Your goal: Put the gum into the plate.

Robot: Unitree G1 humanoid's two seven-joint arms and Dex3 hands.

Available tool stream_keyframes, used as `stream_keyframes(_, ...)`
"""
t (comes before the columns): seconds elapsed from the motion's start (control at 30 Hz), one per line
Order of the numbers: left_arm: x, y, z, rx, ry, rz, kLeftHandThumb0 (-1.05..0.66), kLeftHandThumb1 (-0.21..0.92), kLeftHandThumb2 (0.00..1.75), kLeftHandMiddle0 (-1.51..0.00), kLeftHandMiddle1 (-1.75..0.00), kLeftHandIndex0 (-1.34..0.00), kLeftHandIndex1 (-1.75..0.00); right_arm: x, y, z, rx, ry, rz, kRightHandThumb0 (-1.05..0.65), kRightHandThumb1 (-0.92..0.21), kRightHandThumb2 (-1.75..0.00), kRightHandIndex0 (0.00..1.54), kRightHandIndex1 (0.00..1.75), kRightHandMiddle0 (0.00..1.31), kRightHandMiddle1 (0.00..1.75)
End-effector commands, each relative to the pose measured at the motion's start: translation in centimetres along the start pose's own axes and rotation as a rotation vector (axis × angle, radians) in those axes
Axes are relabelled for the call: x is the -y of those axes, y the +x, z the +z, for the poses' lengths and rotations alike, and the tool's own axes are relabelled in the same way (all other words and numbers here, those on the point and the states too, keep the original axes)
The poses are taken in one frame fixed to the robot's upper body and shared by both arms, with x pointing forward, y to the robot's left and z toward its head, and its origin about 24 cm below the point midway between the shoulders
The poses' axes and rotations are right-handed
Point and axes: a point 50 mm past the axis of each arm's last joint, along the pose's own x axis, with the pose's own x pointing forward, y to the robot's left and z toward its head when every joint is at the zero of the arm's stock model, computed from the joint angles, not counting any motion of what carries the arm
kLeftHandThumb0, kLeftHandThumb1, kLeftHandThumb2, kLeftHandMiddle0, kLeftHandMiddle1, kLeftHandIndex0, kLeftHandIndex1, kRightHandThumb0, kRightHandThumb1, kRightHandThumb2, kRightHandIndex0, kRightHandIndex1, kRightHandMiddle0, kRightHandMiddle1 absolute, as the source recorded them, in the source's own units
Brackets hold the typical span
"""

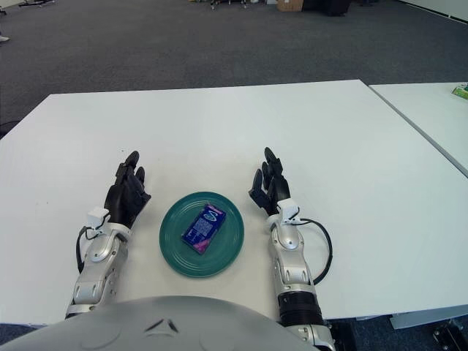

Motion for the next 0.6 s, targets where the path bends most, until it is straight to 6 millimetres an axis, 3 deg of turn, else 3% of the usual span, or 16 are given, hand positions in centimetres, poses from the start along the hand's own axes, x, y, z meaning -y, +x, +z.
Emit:
stream_keyframes(0.0,-0.2,0.0,0.0,-0.006,0.009,-0.005,-0.98,0.92,1.03,-0.11,0.0,0.0,-0.22,0.0,-1.0,-2.0,-0.118,0.005,-0.014,-0.82,-0.92,-0.96,0.1,0.0,0.0,0.19)
stream_keyframes(0.57,-0.3,-1.3,-1.3,-0.053,-0.028,0.042,-1.02,0.92,1.03,-0.17,-0.02,0.0,-0.32,0.0,-1.6,-2.2,-0.139,-0.018,0.003,-0.83,-0.92,-0.97,0.09,0.0,0.0,0.18)
